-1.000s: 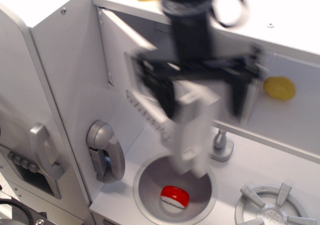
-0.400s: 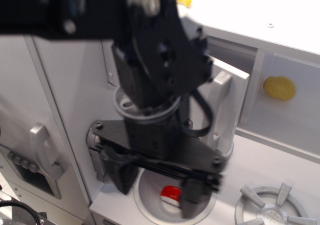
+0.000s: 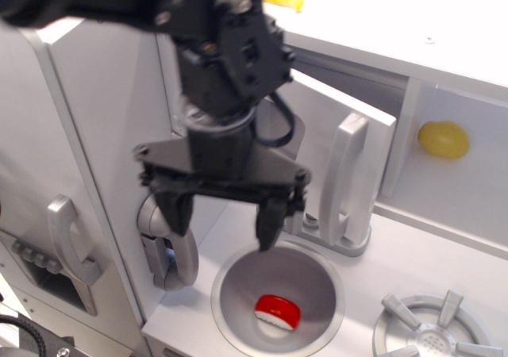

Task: Close microwave

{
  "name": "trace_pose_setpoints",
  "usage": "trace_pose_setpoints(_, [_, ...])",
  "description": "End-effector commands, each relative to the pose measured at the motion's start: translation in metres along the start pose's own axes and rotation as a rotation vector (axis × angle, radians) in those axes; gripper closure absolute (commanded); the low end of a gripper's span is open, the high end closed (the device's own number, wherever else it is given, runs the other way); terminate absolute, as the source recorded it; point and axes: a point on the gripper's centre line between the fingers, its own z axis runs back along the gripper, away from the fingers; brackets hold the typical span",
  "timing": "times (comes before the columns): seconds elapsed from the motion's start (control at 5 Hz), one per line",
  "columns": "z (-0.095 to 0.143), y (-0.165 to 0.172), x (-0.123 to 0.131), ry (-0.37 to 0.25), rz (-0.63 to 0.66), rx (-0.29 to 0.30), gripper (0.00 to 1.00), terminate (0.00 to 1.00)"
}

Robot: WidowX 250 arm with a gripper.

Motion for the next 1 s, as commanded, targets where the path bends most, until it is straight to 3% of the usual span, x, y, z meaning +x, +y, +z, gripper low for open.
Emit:
trace_pose_setpoints(0.0, [0.013,0.004,0.041,-0.112,0.077,-0.053,0.00,0.00])
trace_pose_setpoints(0.4, [0.022,-0.003,0.069,-0.210,0.139,-0.126,0.00,0.00])
trace_pose_setpoints(0.8, [0.028,-0.011,0.083,-0.239,0.168,-0.149,0.00,0.00])
